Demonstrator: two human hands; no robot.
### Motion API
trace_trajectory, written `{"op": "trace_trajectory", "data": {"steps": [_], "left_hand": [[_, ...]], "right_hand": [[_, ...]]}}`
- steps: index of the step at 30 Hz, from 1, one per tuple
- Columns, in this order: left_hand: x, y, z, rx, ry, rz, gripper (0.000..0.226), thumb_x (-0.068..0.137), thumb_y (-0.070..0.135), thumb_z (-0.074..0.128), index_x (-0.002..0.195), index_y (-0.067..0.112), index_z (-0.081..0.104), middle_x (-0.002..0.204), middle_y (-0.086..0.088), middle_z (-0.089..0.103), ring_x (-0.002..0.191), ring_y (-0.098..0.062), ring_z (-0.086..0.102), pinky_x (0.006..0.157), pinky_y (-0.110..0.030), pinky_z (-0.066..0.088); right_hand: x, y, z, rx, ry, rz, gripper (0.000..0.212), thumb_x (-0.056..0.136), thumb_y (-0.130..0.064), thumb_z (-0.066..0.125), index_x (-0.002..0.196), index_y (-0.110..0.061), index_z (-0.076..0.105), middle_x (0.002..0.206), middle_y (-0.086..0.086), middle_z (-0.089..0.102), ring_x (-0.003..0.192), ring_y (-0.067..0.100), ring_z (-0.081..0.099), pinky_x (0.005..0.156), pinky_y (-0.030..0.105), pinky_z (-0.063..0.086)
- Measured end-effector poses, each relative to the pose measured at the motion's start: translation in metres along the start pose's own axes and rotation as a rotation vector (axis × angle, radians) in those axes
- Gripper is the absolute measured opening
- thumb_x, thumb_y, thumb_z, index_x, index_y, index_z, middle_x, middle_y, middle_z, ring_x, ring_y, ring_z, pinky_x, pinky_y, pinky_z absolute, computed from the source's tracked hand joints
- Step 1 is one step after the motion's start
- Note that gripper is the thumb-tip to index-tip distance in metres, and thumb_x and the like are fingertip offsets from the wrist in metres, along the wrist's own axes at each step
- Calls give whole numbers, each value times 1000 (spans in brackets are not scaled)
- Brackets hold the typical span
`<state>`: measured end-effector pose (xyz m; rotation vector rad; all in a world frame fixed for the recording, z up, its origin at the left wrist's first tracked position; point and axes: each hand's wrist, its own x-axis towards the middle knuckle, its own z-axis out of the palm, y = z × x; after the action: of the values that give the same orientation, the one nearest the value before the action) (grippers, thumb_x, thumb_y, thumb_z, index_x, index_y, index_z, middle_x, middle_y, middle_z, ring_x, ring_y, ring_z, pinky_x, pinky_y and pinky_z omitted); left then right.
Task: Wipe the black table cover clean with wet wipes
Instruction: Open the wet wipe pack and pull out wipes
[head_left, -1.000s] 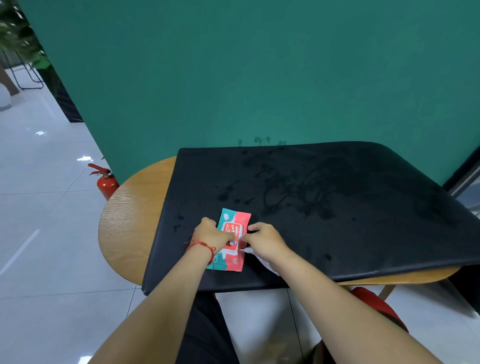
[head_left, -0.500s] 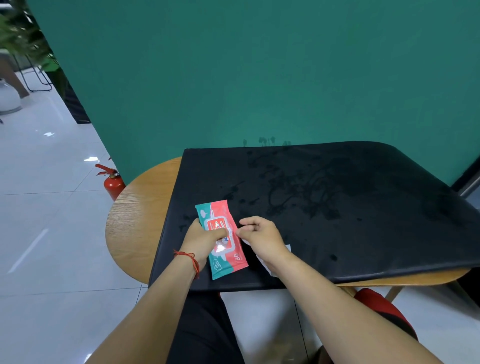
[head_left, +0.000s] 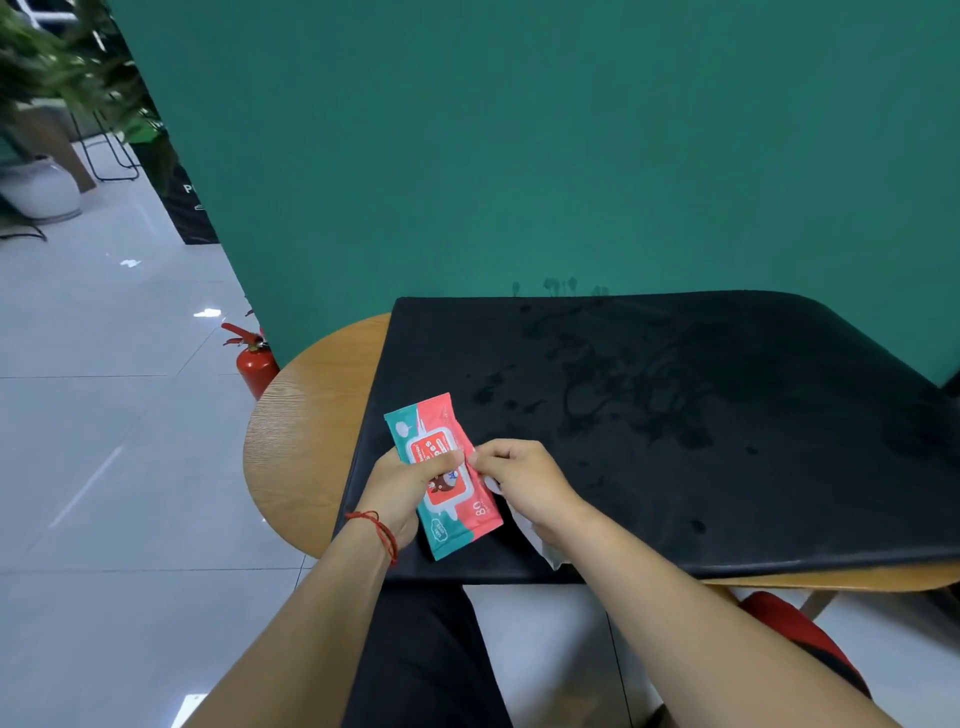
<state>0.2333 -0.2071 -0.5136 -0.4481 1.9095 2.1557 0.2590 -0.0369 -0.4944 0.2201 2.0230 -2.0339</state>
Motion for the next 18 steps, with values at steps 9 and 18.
{"op": "trace_trajectory", "data": {"steps": [9, 18], "left_hand": [[14, 7, -39, 59, 131, -48, 30, 84, 13, 88, 106, 13, 69, 96, -10, 80, 80, -28, 79, 72, -44, 64], [79, 50, -151, 374, 144, -50, 57, 75, 41, 93, 120, 17, 67, 96, -5, 81, 85, -28, 80, 86, -51, 63]], "right_hand": [[16, 4, 28, -71, 64, 49, 14, 100, -26, 72, 112, -19, 73, 105, -2, 79, 100, 9, 75, 82, 23, 59], [25, 6, 35, 22, 38, 96, 17, 98, -19, 71, 113, -14, 74, 99, 9, 78, 93, 10, 70, 87, 27, 60]]}}
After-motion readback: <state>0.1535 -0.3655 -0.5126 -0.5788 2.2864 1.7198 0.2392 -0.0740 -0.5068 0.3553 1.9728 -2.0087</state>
